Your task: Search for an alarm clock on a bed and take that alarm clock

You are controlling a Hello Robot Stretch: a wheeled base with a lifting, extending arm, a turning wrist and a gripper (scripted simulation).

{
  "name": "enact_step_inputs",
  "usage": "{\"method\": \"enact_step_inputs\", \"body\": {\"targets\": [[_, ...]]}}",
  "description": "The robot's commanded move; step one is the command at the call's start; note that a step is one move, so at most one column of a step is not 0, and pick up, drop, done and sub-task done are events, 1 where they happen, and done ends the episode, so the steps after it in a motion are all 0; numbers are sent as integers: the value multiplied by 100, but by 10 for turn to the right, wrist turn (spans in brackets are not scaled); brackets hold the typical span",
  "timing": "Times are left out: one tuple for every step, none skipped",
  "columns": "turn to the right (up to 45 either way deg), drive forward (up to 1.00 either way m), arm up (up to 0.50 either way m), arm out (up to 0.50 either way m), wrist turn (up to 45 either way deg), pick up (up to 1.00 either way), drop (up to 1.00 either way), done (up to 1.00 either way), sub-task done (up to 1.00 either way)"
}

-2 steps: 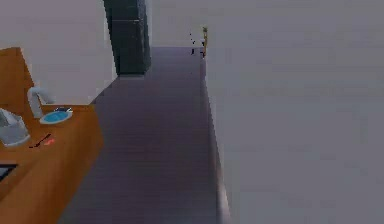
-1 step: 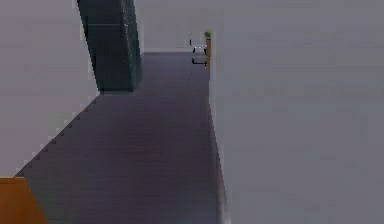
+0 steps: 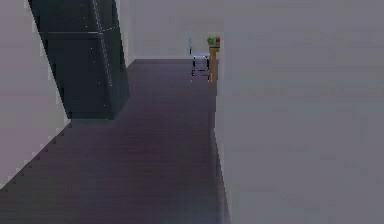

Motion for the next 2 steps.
{"method": "enact_step_inputs", "body": {"targets": [[0,100,0,0,0,0,0,0,0],[-30,0,0,0,0,0,0,0,0]]}}
